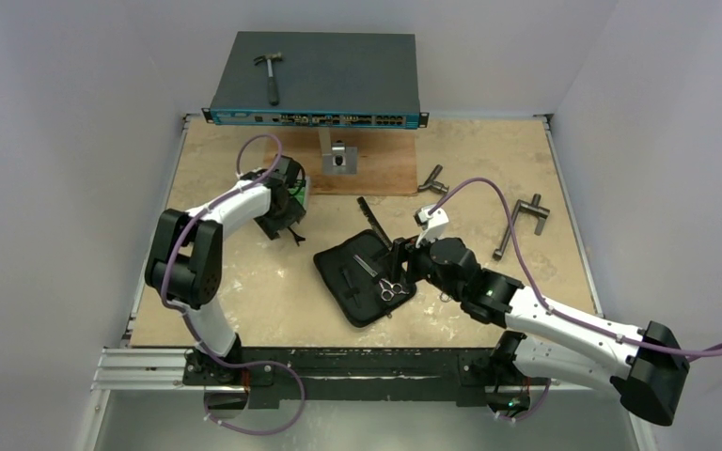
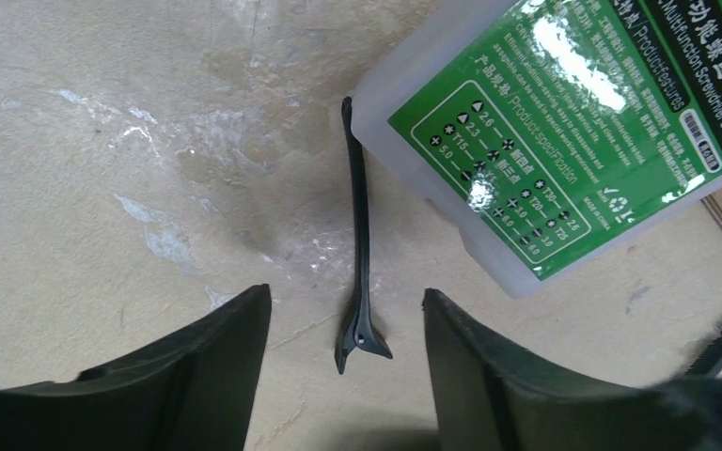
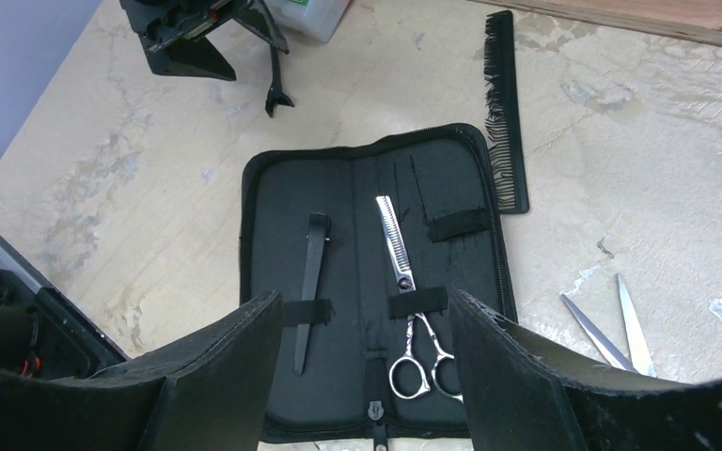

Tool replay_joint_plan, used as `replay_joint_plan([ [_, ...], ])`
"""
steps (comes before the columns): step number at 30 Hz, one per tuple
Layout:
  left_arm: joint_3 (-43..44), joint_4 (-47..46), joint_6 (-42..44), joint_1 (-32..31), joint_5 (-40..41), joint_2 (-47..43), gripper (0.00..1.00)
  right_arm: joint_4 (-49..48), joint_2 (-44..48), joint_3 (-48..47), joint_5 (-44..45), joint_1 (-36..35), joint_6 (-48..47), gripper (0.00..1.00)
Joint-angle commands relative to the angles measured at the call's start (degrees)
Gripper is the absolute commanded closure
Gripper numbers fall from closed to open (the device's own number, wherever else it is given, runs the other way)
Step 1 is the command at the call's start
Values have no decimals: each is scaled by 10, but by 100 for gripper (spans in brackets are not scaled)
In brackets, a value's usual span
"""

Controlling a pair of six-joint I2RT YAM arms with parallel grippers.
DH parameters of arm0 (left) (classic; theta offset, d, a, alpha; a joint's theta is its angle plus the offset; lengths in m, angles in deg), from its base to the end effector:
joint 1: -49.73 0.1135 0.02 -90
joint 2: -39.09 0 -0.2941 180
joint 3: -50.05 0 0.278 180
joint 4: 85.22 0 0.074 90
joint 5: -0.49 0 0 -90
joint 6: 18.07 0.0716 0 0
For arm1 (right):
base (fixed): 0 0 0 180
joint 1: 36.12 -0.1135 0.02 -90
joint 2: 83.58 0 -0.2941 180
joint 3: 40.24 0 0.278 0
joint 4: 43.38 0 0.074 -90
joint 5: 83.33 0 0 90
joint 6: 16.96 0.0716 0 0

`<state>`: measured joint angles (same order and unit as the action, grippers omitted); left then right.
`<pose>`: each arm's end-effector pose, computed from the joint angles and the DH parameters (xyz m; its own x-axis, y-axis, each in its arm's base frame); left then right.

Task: Sort the hair-cutting tools
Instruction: Pick up the haircut tool at the center of the board.

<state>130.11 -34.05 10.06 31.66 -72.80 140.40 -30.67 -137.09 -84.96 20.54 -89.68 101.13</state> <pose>0.3675 -0.0982 0.1652 -0.6165 -0.6873 -0.3841 -0.6981 0.7028 -0.1371 0.1643 0.1936 0.2549 -0.4974 0.0959 -0.8622 -0.4696 0.8059 0.3606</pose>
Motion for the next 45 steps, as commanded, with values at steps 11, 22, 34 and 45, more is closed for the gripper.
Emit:
replay_joint_plan([
  [11, 23, 12, -5, 2, -52, 33, 57, -13, 6, 2, -7, 0, -1, 36],
  [22, 3, 8, -23, 2, -65, 51, 81, -12, 12, 1, -4, 0, -9, 36],
  [34, -78, 18, -15, -8, -37, -129, 100, -12, -5, -9, -23, 0, -16, 36],
  [45, -172, 5, 63, -182, -48, -359, 100, 18, -56, -19, 67, 42, 29, 36],
])
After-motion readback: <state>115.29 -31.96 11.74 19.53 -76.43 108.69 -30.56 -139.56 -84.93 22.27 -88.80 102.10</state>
